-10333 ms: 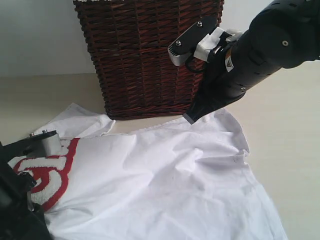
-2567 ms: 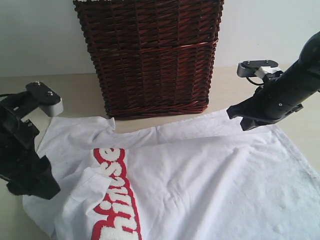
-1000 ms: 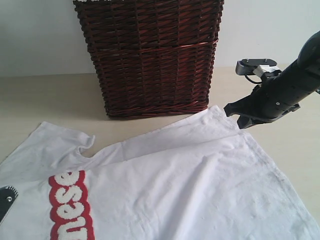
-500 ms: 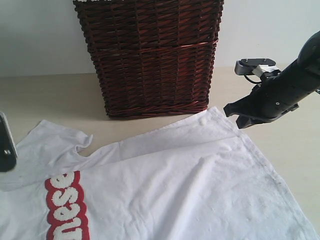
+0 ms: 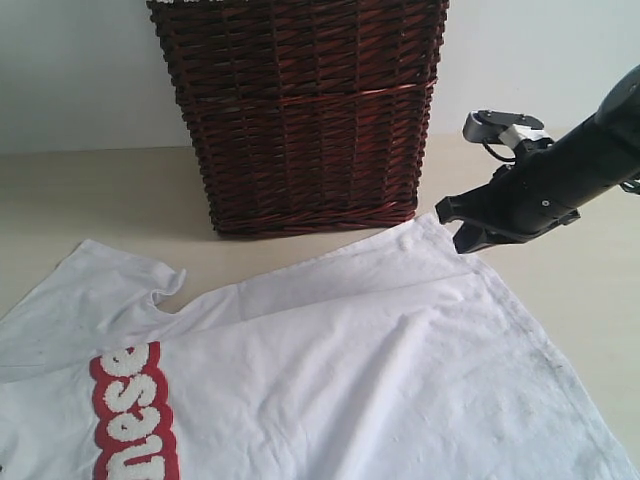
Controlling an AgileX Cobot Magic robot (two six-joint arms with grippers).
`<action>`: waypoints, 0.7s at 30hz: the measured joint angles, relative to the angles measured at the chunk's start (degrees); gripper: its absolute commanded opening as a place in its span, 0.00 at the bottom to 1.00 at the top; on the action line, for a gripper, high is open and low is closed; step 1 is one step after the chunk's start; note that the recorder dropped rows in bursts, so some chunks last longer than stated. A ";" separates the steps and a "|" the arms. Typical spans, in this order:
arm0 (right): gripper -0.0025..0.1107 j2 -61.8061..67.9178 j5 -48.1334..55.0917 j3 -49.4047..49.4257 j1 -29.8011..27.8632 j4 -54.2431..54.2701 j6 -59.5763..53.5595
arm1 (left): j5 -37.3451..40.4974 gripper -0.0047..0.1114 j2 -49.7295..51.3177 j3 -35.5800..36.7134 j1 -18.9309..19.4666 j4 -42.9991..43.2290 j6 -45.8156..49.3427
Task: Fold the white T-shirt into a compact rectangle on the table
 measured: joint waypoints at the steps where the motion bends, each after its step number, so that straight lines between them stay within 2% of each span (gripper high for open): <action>1: 0.02 0.00 0.12 0.00 0.00 0.78 -0.67 | -0.98 0.53 1.01 0.24 0.94 0.00 -0.71; 6: 0.02 0.00 0.09 0.00 0.00 2.18 -1.75 | -5.63 0.53 6.75 0.50 4.65 0.47 -1.52; 10: 0.02 0.00 0.00 0.00 0.00 2.18 -2.05 | -10.41 0.53 13.36 0.50 11.61 0.69 -1.52; 13: 0.02 0.00 -0.05 0.00 0.00 2.18 -2.33 | -10.99 0.53 18.37 0.11 16.24 -0.95 -0.19; 21: 0.02 0.00 -0.43 0.00 0.00 2.30 -2.71 | -10.43 0.51 27.34 0.26 17.66 -24.66 22.65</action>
